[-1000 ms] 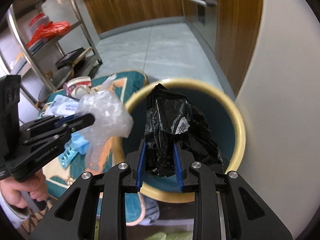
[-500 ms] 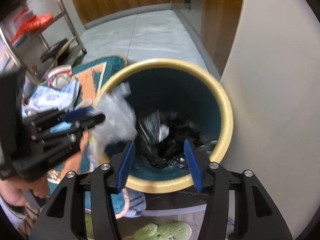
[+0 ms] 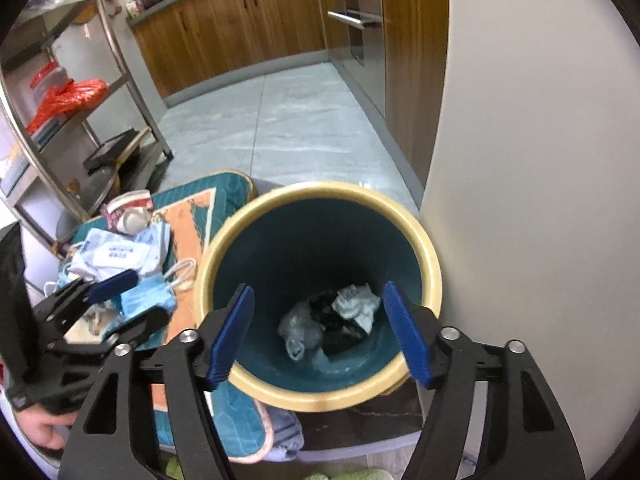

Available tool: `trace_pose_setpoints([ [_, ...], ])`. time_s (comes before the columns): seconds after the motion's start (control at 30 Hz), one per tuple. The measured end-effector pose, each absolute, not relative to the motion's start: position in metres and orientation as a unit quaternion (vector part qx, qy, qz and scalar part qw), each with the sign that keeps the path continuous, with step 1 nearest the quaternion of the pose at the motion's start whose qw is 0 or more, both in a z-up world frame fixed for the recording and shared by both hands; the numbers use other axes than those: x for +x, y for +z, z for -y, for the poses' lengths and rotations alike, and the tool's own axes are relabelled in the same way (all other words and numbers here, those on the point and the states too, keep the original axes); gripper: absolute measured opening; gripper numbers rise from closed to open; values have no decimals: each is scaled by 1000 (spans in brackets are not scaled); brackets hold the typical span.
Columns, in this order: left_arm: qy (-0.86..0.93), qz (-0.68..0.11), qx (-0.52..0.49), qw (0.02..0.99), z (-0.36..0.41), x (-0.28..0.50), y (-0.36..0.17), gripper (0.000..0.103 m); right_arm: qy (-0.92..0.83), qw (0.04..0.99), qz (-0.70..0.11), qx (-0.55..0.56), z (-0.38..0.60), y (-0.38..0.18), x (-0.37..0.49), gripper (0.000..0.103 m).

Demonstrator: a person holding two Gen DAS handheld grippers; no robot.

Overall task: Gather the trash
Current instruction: 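Move both grippers back over the cushion toward the masks and blister pack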

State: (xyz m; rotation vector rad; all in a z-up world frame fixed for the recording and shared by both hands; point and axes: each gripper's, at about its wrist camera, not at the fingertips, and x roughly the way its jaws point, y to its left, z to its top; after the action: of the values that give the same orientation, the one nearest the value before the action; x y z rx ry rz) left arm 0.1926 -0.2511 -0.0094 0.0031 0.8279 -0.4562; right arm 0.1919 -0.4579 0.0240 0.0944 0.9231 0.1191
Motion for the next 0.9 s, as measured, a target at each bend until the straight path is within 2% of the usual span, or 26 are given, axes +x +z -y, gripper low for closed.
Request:
trace_pose_setpoints([
  [0.17, -190, -375, 4, 907, 220, 169, 1, 83, 68, 897, -435, 38, 443, 28, 188, 79],
  [0.37, -147, -376, -11, 915, 166, 137, -2, 86, 92, 892, -443, 5, 411, 22, 185, 82],
  [0.67, -90, -399, -35, 912, 95, 112, -26, 86, 129, 878, -459, -33, 367, 8, 176, 83],
  [0.9, -94, -423, -31, 901, 86, 110, -48, 90, 159, 864, -475, -45, 334, -3, 173, 83],
])
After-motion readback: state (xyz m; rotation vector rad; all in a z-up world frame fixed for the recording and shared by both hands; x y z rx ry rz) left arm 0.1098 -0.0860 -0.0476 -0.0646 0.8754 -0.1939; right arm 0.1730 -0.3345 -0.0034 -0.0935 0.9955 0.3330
